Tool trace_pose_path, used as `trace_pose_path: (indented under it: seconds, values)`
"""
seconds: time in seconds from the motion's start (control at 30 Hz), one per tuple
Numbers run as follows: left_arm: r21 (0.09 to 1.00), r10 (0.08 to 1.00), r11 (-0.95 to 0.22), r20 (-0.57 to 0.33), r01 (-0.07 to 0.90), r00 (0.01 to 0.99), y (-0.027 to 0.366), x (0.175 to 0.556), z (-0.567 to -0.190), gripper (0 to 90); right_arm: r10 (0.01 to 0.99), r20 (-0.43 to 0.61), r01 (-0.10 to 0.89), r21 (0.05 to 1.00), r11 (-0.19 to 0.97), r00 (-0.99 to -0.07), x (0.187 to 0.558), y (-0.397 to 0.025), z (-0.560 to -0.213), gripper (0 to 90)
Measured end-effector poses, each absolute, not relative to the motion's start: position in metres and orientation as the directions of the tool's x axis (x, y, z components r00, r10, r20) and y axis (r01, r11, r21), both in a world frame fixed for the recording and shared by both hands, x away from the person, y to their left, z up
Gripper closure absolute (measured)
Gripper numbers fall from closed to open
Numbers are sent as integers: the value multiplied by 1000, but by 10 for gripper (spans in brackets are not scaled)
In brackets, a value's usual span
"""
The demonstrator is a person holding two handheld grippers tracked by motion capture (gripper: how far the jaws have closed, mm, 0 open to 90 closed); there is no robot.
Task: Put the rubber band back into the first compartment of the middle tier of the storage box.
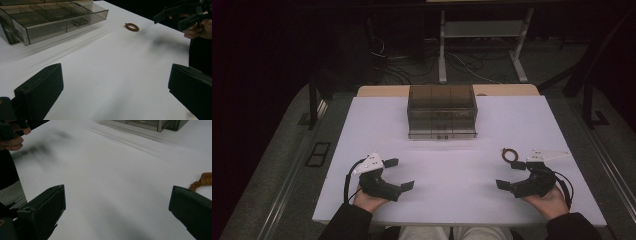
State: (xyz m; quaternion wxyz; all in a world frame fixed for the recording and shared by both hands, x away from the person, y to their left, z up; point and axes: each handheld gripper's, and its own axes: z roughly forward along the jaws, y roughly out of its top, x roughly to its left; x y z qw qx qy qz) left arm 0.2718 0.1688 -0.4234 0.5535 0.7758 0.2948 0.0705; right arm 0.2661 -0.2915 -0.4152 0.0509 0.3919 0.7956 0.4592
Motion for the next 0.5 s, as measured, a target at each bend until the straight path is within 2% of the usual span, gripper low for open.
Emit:
trace_pose_path:
  seconds: [0.5]
  values:
    - [900,546,-204,-223,387,808,171,272,-423,0,662,257,569,762,310,-704,267,-291,-403,2]
